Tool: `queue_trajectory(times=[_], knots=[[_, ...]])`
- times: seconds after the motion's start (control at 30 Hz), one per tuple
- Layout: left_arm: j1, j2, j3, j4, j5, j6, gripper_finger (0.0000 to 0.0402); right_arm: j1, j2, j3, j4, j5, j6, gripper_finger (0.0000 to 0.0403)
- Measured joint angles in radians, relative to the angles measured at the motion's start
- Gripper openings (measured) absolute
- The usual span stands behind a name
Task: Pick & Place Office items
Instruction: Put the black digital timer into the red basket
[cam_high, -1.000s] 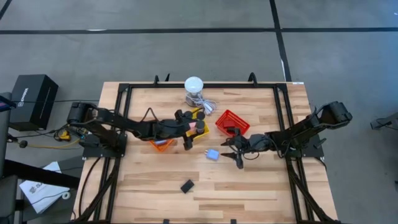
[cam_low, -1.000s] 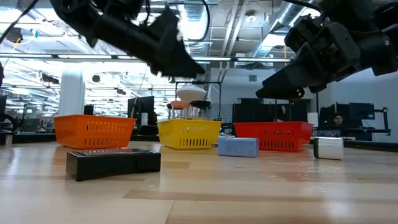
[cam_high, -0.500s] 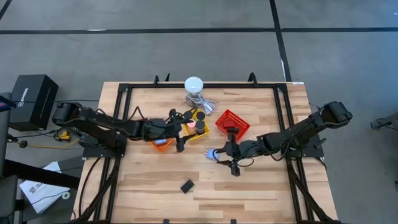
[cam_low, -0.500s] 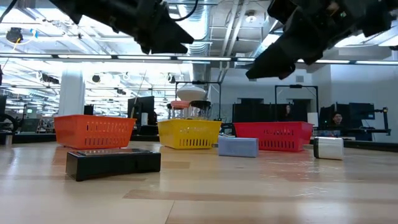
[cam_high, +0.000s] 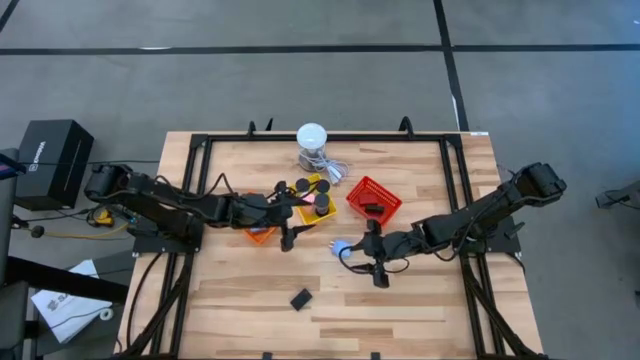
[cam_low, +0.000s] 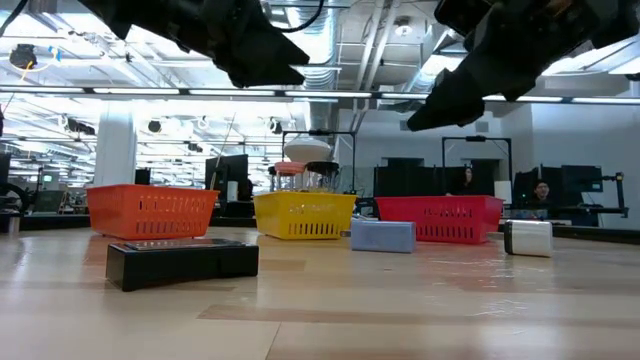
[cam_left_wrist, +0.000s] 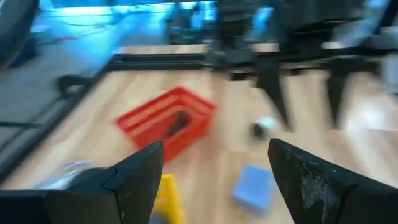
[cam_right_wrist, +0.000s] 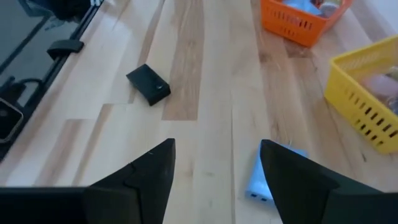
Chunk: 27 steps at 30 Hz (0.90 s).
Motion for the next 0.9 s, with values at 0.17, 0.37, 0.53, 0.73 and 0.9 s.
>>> queue_trajectory(times=[0.17, 0.37, 0.53, 0.73, 0.9], knots=[[-0.026, 0.000, 0.000, -0.004, 0.214, -0.077, 0.0282, 0.015, 0.000, 0.000, 0.074, 0.000, -0.084, 0.0226], [-0.098, 0.001, 0.000, -0.010, 0.244, -0.080, 0.0282, 0.000, 0.112, 0.008, 0.365, -0.061, -0.219, 0.0226], [-0.149, -0.018, 0.000, -0.053, 0.242, -0.087, 0.0282, -0.015, 0.283, 0.133, 0.390, -0.197, -0.244, 0.0226], [-0.176, -0.138, 0.000, -0.214, 0.237, -0.090, 0.0282, -0.017, 0.506, 0.385, 0.362, -0.327, -0.302, 0.0226], [-0.183, -0.274, 0.000, -0.346, 0.236, -0.182, 0.0282, -0.008, 0.660, 0.583, 0.183, -0.391, -0.326, 0.0226]])
